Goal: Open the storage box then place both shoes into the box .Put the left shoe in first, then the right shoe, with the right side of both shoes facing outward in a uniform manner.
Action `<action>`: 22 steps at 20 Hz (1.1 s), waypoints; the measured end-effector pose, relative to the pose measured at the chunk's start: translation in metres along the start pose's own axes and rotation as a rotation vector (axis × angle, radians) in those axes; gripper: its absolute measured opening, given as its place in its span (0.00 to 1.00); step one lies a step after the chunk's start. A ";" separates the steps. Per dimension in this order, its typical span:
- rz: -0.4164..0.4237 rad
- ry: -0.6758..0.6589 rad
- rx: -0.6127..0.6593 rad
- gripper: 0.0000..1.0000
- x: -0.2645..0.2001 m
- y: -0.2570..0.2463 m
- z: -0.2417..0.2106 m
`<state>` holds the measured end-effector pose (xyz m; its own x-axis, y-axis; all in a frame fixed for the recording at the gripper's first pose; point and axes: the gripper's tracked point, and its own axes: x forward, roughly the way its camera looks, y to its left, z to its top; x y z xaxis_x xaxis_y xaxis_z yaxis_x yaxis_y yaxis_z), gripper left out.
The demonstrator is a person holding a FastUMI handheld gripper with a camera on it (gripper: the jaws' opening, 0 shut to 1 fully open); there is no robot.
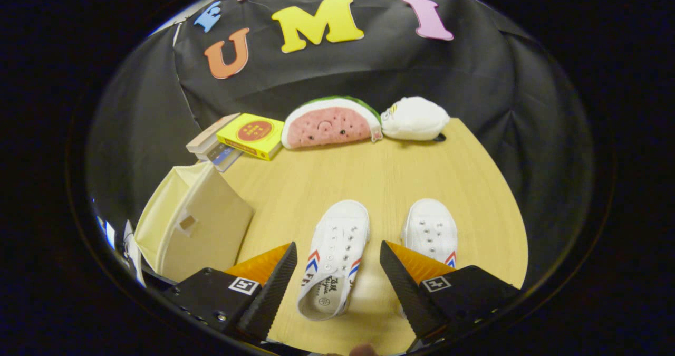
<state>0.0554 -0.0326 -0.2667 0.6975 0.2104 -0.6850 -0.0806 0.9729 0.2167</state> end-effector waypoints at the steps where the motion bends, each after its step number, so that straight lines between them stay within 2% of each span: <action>1: -0.003 0.024 0.011 0.96 0.006 -0.004 -0.005; 9: 0.014 0.212 0.117 0.96 0.048 -0.019 -0.043; 13: 0.055 0.260 0.140 0.89 0.060 -0.012 -0.046; 15: 0.094 0.289 0.160 0.77 0.062 -0.003 -0.047; 18: 0.123 0.313 0.208 0.46 0.066 0.002 -0.048; 19: 0.085 0.321 0.206 0.36 0.066 -0.004 -0.049; 21: 0.103 0.340 0.268 0.15 0.063 -0.004 -0.050; 22: 0.105 0.332 0.288 0.15 0.064 -0.005 -0.046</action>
<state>0.0673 -0.0199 -0.3435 0.4258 0.3721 -0.8248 0.0954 0.8880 0.4498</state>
